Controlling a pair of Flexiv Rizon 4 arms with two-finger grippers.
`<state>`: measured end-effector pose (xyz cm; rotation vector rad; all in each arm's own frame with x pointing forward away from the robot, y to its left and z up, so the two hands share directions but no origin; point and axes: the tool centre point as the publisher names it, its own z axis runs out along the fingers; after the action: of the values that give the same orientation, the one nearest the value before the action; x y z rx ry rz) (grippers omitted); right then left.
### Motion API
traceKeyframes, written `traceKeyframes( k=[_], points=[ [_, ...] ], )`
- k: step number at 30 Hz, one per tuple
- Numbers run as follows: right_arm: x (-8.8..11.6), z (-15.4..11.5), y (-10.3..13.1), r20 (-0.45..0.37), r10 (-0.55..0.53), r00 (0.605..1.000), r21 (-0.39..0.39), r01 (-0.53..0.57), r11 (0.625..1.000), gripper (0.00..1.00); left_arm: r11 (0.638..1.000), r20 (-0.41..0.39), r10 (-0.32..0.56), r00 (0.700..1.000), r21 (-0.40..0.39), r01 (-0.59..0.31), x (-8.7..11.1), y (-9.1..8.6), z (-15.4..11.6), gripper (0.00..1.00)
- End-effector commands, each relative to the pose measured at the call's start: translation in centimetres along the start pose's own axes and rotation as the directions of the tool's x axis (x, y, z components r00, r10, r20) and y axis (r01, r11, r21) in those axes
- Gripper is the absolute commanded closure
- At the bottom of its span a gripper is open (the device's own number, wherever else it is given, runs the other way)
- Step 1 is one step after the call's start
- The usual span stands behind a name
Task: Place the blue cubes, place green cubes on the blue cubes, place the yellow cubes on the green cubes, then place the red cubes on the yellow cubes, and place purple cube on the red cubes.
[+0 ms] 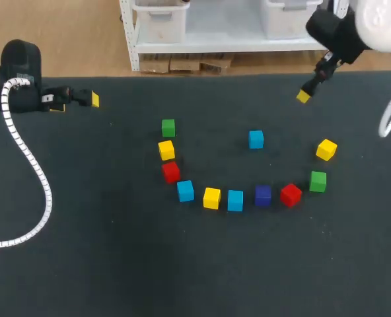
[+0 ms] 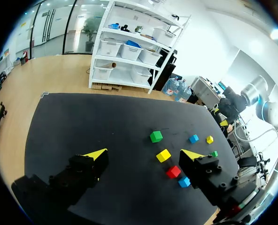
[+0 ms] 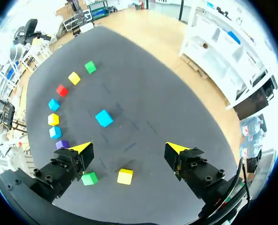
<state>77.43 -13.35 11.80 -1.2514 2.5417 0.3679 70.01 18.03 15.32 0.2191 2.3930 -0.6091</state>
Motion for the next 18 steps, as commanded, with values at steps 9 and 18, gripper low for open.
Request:
traceKeyframes(
  k=[9, 18],
  points=[
    [2.1, -3.7, 0.0, 0.287, 0.065, 0.956, 0.032, -0.078, 0.996, 0.0, 1.0, 0.007, 0.004, 1.0, 0.016, -0.004, 0.1, 0.4, 0.0, 0.0],
    [3.2, -3.0, 0.1, 0.267, 0.06, 0.962, 0.06, -0.078, 0.995, 0.0, 1.0, 0.007, 0.004, 1.0, 0.016, -0.004, 0.1, 0.4, 0.0, 0.0]
  ],
)
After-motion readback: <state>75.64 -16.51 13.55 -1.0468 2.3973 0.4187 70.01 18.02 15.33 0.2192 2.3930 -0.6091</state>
